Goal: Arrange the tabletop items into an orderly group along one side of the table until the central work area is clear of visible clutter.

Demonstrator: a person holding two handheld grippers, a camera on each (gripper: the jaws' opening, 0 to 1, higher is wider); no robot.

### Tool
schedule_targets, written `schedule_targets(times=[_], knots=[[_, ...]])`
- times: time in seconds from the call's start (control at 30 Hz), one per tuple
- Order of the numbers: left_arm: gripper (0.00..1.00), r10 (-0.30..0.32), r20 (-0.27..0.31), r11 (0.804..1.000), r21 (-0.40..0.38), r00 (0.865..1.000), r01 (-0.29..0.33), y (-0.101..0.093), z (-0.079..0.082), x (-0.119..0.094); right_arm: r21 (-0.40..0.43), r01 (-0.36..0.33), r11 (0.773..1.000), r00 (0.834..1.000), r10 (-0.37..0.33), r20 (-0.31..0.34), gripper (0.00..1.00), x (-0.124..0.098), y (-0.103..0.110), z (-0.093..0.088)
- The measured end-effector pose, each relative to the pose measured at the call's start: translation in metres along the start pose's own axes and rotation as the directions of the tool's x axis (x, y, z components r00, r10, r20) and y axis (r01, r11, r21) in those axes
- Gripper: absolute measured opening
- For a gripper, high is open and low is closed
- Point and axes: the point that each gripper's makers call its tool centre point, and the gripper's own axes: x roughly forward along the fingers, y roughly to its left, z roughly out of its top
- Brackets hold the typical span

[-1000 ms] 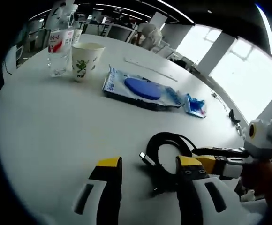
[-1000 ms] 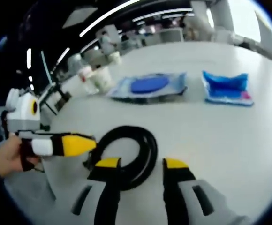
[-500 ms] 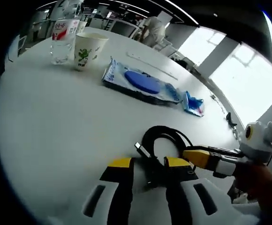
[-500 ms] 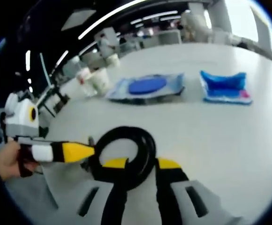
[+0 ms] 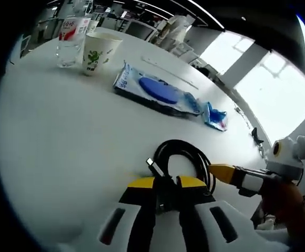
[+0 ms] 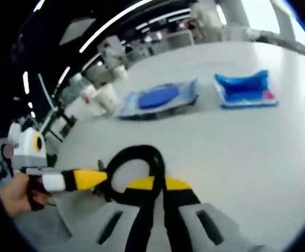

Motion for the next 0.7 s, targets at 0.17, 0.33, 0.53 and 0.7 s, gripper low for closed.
schedule_targets(times=[0.17, 0.33, 0.53, 0.7], knots=[[0.11, -0.003, 0.003, 1.0, -0.012, 1.0, 0.003, 0.001, 0.0, -0.002, 0.042, -0.009, 0.999, 1.0, 0.009, 0.001, 0.01, -0.003, 0.002, 0.001], [0.09, -0.015, 0.051, 1.0, -0.015, 0.999, 0.016, -0.003, 0.01, -0.008, 0.071, -0.022, 0.997, 1.0, 0.022, 0.01, 0.0, -0.008, 0.003, 0.006], [0.09, -0.026, 0.055, 1.0, -0.008, 0.998, 0.026, -0.006, 0.015, -0.01, 0.144, -0.028, 0.989, 1.0, 0.029, -0.002, 0.0, -0.015, 0.007, 0.006], [0.09, -0.04, 0.047, 0.999, 0.002, 0.998, 0.04, -0.011, 0.016, -0.012, 0.173, -0.032, 0.984, 0.999, 0.034, -0.009, 0.0, -0.023, 0.007, 0.006]])
